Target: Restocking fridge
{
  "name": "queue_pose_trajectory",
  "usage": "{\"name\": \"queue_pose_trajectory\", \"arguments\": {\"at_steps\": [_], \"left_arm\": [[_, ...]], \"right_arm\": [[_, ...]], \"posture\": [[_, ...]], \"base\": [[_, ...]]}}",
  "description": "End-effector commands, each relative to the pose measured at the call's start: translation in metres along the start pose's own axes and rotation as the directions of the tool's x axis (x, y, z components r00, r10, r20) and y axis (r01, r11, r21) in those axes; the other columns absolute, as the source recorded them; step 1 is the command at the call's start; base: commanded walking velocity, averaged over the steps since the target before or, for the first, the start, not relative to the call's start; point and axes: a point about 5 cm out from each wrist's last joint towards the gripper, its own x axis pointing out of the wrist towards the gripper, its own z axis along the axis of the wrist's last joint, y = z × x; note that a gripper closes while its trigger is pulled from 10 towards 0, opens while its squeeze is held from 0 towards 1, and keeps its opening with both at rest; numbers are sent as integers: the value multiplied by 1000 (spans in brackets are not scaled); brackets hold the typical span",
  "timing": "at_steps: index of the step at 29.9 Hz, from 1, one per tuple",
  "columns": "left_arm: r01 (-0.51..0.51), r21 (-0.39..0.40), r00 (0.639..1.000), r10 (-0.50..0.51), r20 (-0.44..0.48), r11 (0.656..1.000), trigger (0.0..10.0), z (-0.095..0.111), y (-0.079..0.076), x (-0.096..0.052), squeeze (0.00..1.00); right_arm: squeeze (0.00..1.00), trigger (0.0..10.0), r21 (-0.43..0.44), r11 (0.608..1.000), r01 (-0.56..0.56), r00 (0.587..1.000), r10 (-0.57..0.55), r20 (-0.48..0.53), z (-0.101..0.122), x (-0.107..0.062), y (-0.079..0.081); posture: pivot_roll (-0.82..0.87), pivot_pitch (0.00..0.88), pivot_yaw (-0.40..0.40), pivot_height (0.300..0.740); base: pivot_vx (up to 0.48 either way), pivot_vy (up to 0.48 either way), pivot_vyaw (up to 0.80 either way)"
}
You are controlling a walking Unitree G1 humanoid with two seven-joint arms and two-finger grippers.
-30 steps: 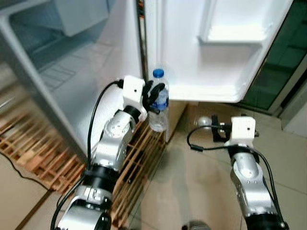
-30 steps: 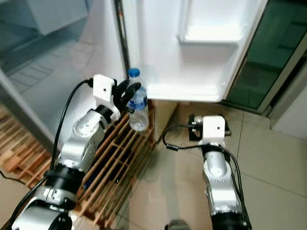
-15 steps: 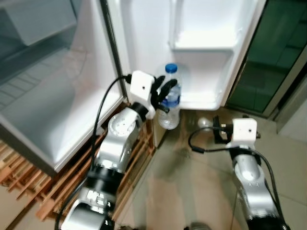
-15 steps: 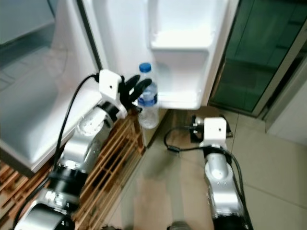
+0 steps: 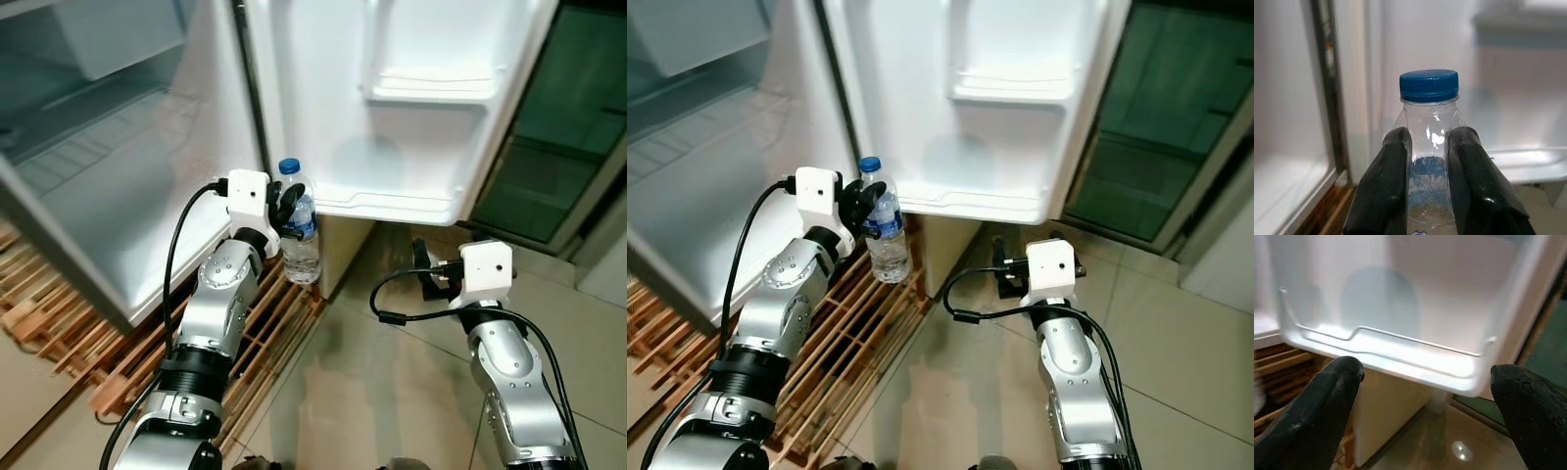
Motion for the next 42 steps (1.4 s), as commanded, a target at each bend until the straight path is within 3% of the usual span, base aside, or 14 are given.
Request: {"name": "queue_pose_trajectory", "arguments": {"at_steps": [1,12,19,33,42], "left_arm": [[69,53,991,-75,109,996,10000,26,-14,11,0],[127,53,975,-134,177,991,10000,42,-26,17,0],[50,-21,982,-45,183,999,10000,45,-18,20,0],[40,-72,973,-23,230,997,10000,57,-19,22,0],[61,-29,954,-50,296,998,10000,74,-28,34,0]], "right_arm": [[0,10000,7,1000,-9,1000,9,-7,1,3,2],[0,10000,4,1000,8,1000,-8,-17,1,1,-2],[0,10000,-1,1000,13,1000,-14,-23,0,0,-5],[0,10000,-2,1000,-1,1000,1,-23,1,0,-1],[0,10000,4,1000,-11,1000,11,-21,2,1,4]], "posture": [[-248,0,62,716],[-266,0,72,716],[-276,0,69,716],[-278,0,68,716],[-281,0,74,716]], "base": [[480,0,0],[480,0,0],[403,0,0],[0,0,0],[0,0,0]]}}
